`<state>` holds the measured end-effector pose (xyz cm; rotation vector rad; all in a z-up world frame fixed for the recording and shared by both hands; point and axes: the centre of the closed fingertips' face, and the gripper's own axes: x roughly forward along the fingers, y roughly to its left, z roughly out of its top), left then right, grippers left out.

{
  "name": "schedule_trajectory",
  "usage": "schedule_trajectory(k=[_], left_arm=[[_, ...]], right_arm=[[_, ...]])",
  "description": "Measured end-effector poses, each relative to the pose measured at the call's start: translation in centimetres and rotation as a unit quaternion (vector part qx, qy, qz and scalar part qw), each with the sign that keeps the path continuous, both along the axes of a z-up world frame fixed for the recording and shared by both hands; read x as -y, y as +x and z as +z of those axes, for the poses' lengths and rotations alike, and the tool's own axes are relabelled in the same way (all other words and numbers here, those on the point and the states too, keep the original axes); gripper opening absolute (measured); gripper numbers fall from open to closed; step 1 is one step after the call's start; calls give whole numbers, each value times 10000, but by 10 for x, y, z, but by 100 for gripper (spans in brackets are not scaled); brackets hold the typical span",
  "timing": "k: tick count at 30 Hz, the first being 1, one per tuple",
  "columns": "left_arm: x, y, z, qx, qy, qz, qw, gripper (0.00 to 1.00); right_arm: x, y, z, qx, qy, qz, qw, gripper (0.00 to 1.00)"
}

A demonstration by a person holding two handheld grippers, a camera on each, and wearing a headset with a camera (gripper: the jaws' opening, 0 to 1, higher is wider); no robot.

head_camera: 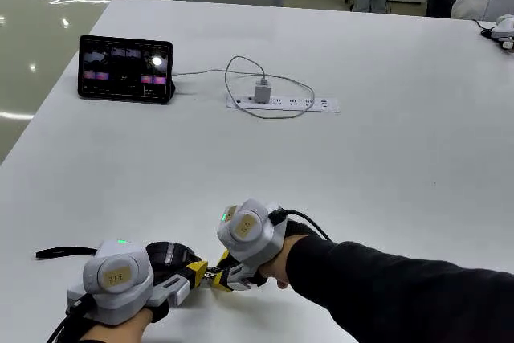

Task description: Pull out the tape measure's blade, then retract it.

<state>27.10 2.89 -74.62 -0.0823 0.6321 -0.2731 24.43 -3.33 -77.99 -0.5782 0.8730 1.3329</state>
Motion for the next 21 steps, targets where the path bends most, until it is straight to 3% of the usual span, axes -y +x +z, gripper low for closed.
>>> schedule_trajectory(k=[18,20,21], left_arm=[[0,0,0,4,-2,-18,10000,60],[1,0,0,13,7,-34,10000,60],[1,0,0,17,11,-39,10000,60]], right_arm=[[-11,0,-1,68,68,152,9998,11],[-12,0,-1,223,18,350,9991,11],[-12,0,-1,192,13,311,9993,11]])
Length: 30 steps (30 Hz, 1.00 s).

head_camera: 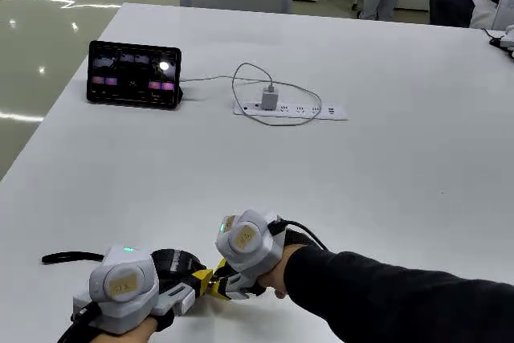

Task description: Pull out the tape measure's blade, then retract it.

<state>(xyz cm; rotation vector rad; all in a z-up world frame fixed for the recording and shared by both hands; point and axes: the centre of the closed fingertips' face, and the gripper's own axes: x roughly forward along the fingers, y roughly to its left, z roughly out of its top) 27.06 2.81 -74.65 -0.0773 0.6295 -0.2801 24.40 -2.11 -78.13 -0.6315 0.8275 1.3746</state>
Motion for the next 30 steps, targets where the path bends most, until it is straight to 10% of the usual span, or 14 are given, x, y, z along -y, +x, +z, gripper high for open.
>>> schedule_trajectory(k=[30], left_arm=[[0,0,1,75,-3,-16,10000,62]], right_arm=[[-6,0,-1,113,-3,-9,9999,12]])
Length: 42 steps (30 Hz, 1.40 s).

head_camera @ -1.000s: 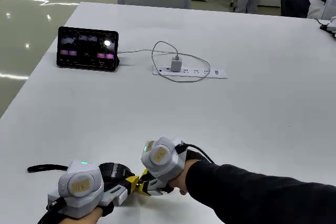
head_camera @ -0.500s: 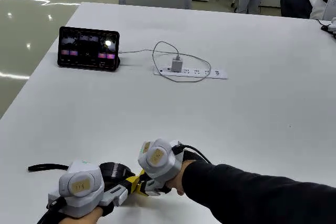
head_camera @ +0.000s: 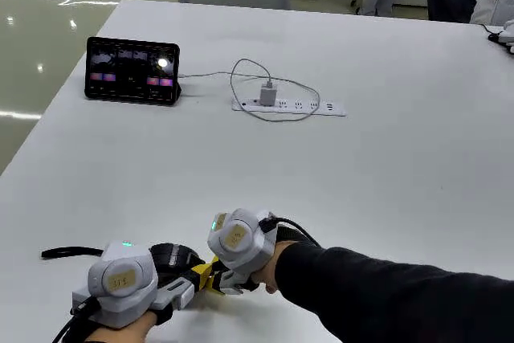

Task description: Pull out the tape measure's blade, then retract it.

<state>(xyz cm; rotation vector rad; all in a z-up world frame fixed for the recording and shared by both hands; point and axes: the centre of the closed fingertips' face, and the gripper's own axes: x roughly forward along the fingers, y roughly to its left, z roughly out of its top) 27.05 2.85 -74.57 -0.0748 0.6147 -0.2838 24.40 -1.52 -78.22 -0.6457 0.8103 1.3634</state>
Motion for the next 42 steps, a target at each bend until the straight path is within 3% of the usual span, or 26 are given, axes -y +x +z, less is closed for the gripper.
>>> schedule_trajectory(k=[15,22,26,34,42], left_arm=[[0,-2,2,-76,61,-197,9998,61],[0,-1,16,-10,-29,-279,9996,60],[3,-5,12,-141,-83,-447,9989,65],[6,-7,13,-112,133,-801,9966,74],[6,-8,12,-312,-61,-1154,9928,96]], right_arm=[[4,3,4,198,24,-62,9998,17],[12,5,9,186,47,-189,9996,19],[16,5,12,231,64,-199,9995,20],[39,7,27,226,282,-456,9983,20],[67,12,39,234,494,-794,9953,23]])
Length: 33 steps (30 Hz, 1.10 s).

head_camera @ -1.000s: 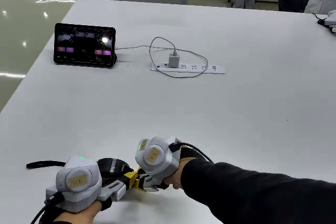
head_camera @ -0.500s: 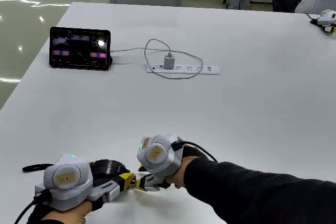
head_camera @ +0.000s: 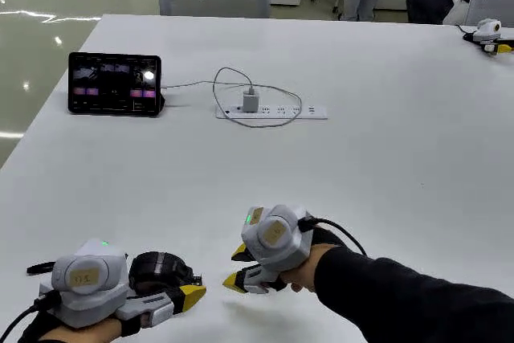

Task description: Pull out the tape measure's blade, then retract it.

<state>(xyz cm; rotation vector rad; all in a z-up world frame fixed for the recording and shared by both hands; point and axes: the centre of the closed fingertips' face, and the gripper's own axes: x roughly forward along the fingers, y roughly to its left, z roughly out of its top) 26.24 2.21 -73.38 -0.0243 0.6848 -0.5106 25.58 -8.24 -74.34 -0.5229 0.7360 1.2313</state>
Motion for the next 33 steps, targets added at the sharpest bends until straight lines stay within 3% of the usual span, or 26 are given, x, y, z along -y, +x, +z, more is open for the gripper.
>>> schedule_trajectory(k=[3,6,7,9,11,14,17,28,33], left_arm=[[-1,0,2,-77,-103,-88,9999,99],[11,-2,14,44,-564,-402,9976,99],[11,-5,13,-63,-516,-506,9974,99],[9,-6,14,46,-278,-716,9970,99],[15,-11,21,-24,-451,-859,9953,99],[6,-11,21,57,-314,-916,9953,99],[-5,-11,19,9,-76,-880,9961,99],[-38,-23,26,3,150,-1146,9933,99],[-54,-27,29,-91,225,-1081,9938,99]], right_arm=[[9,-1,6,23,55,-49,10000,24],[19,-1,11,70,105,-96,9999,26],[24,-2,11,56,102,-144,9998,27],[33,-4,12,-63,98,-292,9995,29],[38,-6,14,-59,147,-303,9994,29],[49,-10,17,-88,152,-349,9992,32],[59,-10,19,-121,181,-451,9987,36],[93,-14,27,0,214,-636,9977,48],[109,-15,29,108,519,-781,9955,51]])
